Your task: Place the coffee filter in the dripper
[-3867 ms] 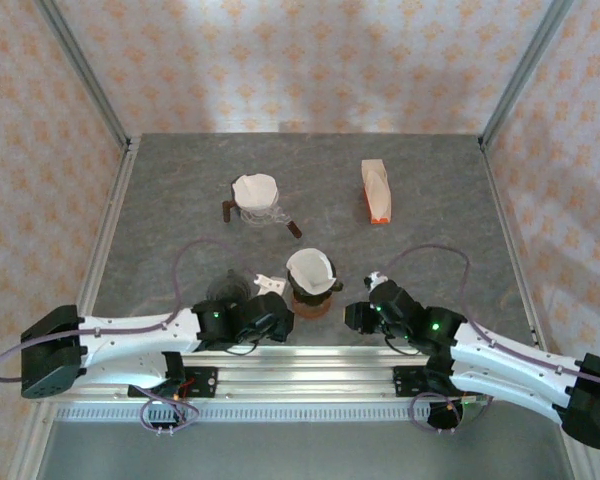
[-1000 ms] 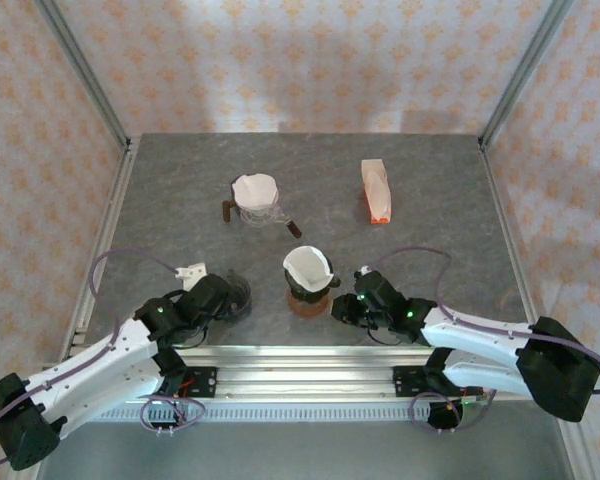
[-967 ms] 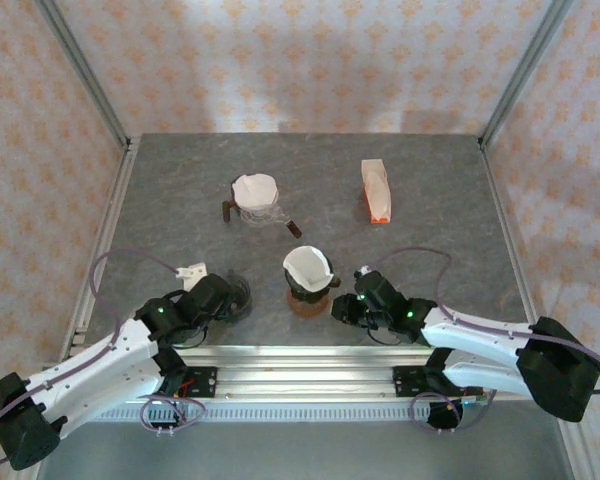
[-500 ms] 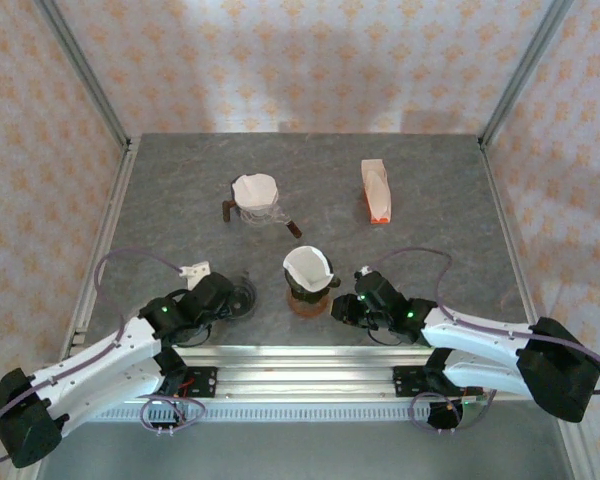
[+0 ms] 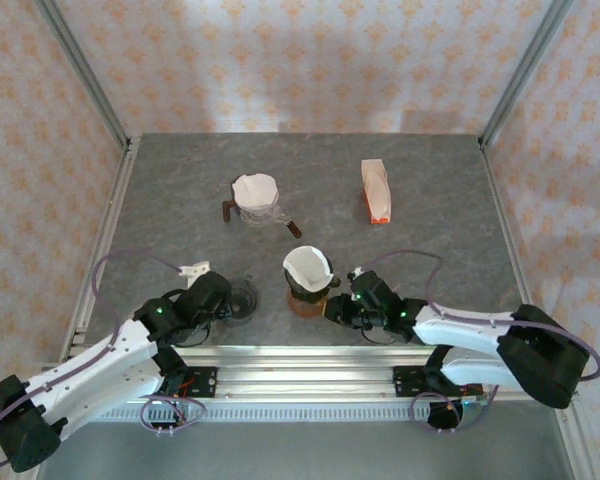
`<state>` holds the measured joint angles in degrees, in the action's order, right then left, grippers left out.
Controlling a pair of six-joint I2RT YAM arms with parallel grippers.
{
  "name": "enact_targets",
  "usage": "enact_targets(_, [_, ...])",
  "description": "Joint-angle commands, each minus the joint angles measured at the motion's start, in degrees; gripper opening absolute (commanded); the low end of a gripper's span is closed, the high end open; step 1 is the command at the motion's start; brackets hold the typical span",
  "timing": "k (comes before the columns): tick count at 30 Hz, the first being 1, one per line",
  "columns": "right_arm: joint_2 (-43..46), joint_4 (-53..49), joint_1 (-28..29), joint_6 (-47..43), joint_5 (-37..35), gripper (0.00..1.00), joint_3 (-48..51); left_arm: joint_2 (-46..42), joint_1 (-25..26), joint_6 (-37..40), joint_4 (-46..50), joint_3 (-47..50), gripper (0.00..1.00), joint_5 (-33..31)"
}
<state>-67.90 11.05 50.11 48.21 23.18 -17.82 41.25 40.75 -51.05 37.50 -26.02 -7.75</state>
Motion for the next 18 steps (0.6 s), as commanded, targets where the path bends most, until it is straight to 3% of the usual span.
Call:
enact_targets(1, [-1.8, 7.7, 0.1, 1.2, 1.4, 0.25, 0.3, -1.4, -0.4, -0.2, 3.0, -1.6, 0.00, 1.1])
enact_targets(18, [-18.3, 18.6, -0.8, 0.8, 1.0, 0.23, -9.1, -5.0, -0.4, -1.5, 5.6, -1.0, 0.00, 3.3])
